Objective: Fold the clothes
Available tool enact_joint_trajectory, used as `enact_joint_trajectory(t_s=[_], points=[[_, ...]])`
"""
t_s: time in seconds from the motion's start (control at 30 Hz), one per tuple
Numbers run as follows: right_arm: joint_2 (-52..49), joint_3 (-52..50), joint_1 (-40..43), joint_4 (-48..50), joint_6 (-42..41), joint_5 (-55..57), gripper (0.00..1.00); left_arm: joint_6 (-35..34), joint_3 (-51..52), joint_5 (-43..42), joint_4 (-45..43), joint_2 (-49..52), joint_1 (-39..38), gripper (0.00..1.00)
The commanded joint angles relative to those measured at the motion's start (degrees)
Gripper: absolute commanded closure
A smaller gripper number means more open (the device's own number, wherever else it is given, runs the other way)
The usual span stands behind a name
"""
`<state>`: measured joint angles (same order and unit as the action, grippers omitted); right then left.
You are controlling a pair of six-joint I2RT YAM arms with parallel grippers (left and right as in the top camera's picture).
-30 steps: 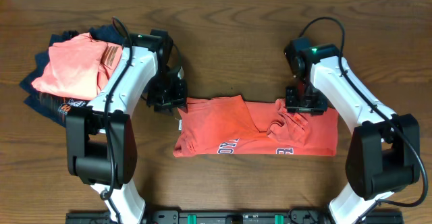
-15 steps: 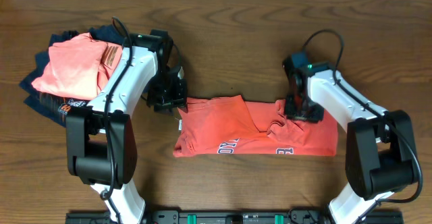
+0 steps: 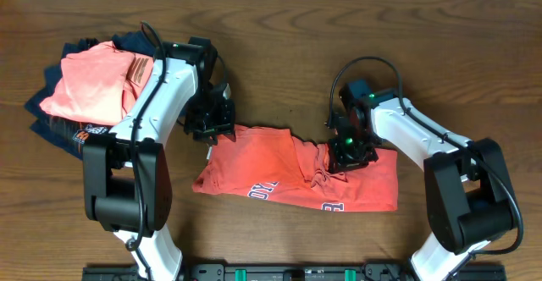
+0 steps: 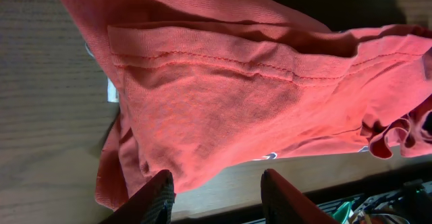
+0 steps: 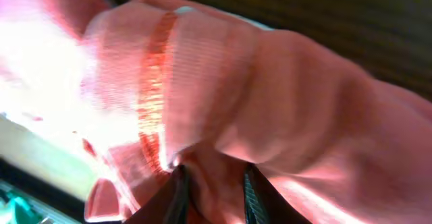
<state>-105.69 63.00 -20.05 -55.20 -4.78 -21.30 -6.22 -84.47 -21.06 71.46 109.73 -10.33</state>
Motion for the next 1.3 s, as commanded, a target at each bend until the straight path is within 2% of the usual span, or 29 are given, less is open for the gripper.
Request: enact_joint_trajectory(t_s=[0.0,0.1,0.17,0.23,0.3,0.4,0.47,0.63,0.73,0.87,1.0,1.03,1.17,1.27], points=[[0.5,0.4,0.3,-0.1,4.4,-8.3,0.73,-0.5,0.1,-0.4,0.0,-1.1,0.0,0.56],[0.5,0.4,-0.3,-1.2,9.4,-16.9,0.70,-0.5,0.1,-0.4,0.0,-1.1,0.0,0.56],[0.5,0.4,-0.9,-1.6,13.6,-23.4,0.62,-0.5,0.1,-0.4,0.0,-1.1,0.0,0.56],[0.5,0.4,-1.2,-1.4,16.7,-27.1,0.62,-0.5,0.1,-0.4,0.0,-1.1,0.0,0.56],[0.5,0.5,-1.0,-1.4,15.0,-22.5,0.73,-0.5,0.1,-0.4,0.0,-1.1,0.0,0.56],[1.1,0.9,0.3,-3.7,2.0,-5.0,0.72,-0.5,0.1,-0.4,0.0,-1.1,0.0,0.56],[3.3,0.9,1.0,-5.1,-2.0,2.4,0.75,-0.5,0.1,-0.4,0.0,-1.1,0.0,0.56],[12.6,0.9,1.1,-5.7,-4.7,7.5,0.73,-0.5,0.1,-0.4,0.0,-1.1,0.0,0.56],[17.1,0.7,1.1,-8.8,-6.0,11.0,0.63,-0.5,0.1,-0.4,-0.1,-1.1,0.0,0.56],[17.1,-0.8,1.1,-12.2,-11.0,14.5,0.65,-0.5,0.1,-0.4,-0.3,-1.1,0.0,0.55],[17.1,-7.7,1.2,-9.5,-18.4,17.4,0.65,-0.5,0.1,-0.3,-0.5,-1.1,0.0,0.55],[17.1,-10.3,1.3,-7.6,-20.3,18.1,0.65,-0.5,0.1,-0.3,-0.6,-1.1,0.0,0.46],[17.1,-17.4,2.0,1.2,-20.9,18.6,0.62,-0.5,0.1,1.3,-1.1,-1.1,0.0,0.29],[17.1,-21.0,3.9,8.8,-20.9,21.7,0.58,-0.5,0.2,3.1,-1.2,-1.1,0.0,0.25]])
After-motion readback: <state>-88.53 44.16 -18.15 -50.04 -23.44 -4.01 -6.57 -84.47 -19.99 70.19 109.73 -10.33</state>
